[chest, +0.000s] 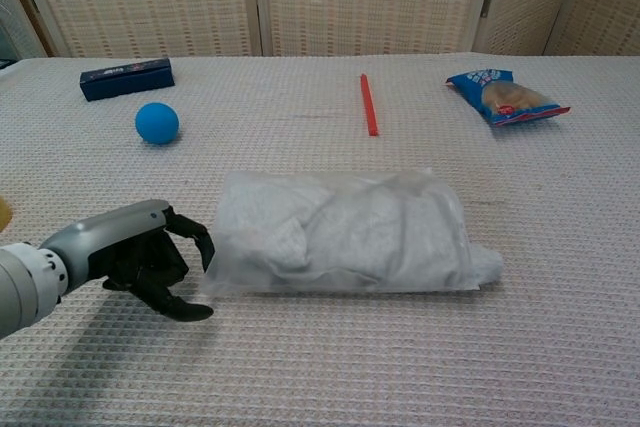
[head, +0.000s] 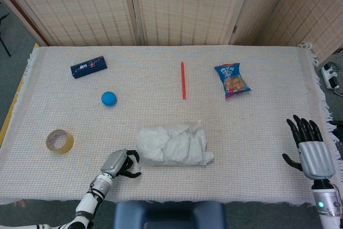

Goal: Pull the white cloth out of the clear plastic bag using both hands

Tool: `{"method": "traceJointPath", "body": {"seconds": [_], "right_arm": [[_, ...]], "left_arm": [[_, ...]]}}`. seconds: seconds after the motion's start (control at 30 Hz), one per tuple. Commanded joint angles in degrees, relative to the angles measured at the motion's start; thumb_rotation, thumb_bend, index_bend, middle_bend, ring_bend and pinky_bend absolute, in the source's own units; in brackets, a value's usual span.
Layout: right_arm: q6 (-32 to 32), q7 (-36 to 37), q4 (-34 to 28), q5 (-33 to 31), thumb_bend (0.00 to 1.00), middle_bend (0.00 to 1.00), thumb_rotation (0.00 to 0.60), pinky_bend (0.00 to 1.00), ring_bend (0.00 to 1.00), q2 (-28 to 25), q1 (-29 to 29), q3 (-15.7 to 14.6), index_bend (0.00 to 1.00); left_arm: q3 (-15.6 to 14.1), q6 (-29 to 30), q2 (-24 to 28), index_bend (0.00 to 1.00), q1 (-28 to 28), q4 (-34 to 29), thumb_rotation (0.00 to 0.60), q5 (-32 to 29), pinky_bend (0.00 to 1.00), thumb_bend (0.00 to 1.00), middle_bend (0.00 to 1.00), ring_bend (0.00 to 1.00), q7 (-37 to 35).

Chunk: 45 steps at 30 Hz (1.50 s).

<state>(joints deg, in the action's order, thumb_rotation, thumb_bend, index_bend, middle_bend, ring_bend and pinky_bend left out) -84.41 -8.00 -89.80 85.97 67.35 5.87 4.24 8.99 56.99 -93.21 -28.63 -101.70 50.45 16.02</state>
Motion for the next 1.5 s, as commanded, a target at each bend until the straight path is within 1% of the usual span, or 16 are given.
{"method": "traceJointPath", "body": {"seconds": [0.03,0.27,0.37,0.47,0.67,0.93,1.03,1.2,1.23,1.3,1.37,1.43,1.5], "right_arm": [[-0.12,0.13,-0.01,0.09,0.13,0.00,0.600,0.00,0.00,-0.07,-0.04,-0.02,0.00],[-0.12,0.02,-0.07,0.19,0.13,0.00,0.600,0.00,0.00,-0.16,-0.06,-0.14,0.00],[-0.22,-0.26,-0.15,0.39,0.14,0.00,0.600,0.00,0.00,-0.14,-0.08,-0.25,0.00],[-0.28,-0.37,-0.18,0.40,0.14,0.00,0.600,0.00,0.00,-0.11,-0.08,-0.23,0.00],[-0.05,-0.56,-0.21,0.47,0.14,0.00,0.600,0.00,0.00,-0.04,0.04,-0.33,0.00],[0.12,-0.60,-0.27,0.33,0.14,0.00,0.600,0.00,0.00,-0.08,0.13,-0.29,0.00],[0.09,-0.50,-0.30,0.28,0.14,0.00,0.600,0.00,0.00,-0.07,0.14,-0.25,0.00],[0.56,-0.46,-0.10,0.31,0.14,0.00,0.600,0.00,0.00,0.11,0.36,-0.37,0.00],[0.70,-0.31,0.04,0.34,0.14,0.00,0.600,0.00,0.00,0.28,0.50,-0.32,0.00],[0.99,0.49,0.99,0.42,0.14,0.00,0.600,0.00,0.00,1.04,1.01,0.02,0.00],[2.27,3.11,3.08,0.75,0.14,0.00,0.600,0.00,0.00,2.36,2.20,0.35,0.00],[4.24,7.61,5.87,0.81,0.16,0.00,0.600,0.00,0.00,4.11,3.62,0.60,0.00],[6.36,12.42,8.49,1.24,0.18,0.00,0.600,0.00,0.00,5.58,4.97,0.39,0.04]], "left_arm": [[0.80,0.05,-0.33,0.56,-0.99,-0.11,0.600,-2.36,1.00,0.22,1.00,1.00,0.47],[1.90,-0.34,0.97,0.56,-2.30,-1.15,0.600,-6.50,1.00,0.20,1.00,1.00,0.04],[2.04,-0.45,1.31,0.58,-2.65,-1.38,0.600,-7.70,1.00,0.20,1.00,1.00,-0.48],[1.85,-0.62,1.62,0.62,-2.86,-1.47,0.600,-8.21,1.00,0.22,1.00,1.00,-1.07],[1.75,-1.06,1.44,0.65,-3.59,-1.03,0.600,-9.77,1.00,0.34,1.00,1.00,-2.00],[1.64,-0.83,1.08,0.66,-4.24,-0.92,0.600,-10.47,1.00,0.49,1.00,1.00,-3.06],[1.47,-0.61,1.02,0.67,-4.23,-0.95,0.600,-10.26,1.00,0.58,1.00,1.00,-3.61],[0.81,-0.11,0.77,0.70,-3.43,-0.71,0.600,-8.32,1.00,0.81,1.00,1.00,-5.60],[0.64,-0.07,0.83,0.71,-3.27,-0.75,0.600,-7.90,1.00,0.84,1.00,1.00,-5.92],[0.37,-0.08,1.07,0.71,-2.99,-0.95,0.599,-7.17,1.00,0.87,1.00,1.00,-6.52],[0.09,-0.20,1.39,0.71,-2.75,-1.06,0.599,-6.37,1.00,0.88,1.00,1.00,-7.13],[-0.10,-0.47,1.66,0.71,-2.58,-1.03,0.599,-6.00,1.00,0.88,1.00,1.00,-7.76],[-0.16,-0.59,1.88,0.71,-2.46,-0.88,0.600,-5.77,1.00,0.88,1.00,1.00,-8.21]]}}
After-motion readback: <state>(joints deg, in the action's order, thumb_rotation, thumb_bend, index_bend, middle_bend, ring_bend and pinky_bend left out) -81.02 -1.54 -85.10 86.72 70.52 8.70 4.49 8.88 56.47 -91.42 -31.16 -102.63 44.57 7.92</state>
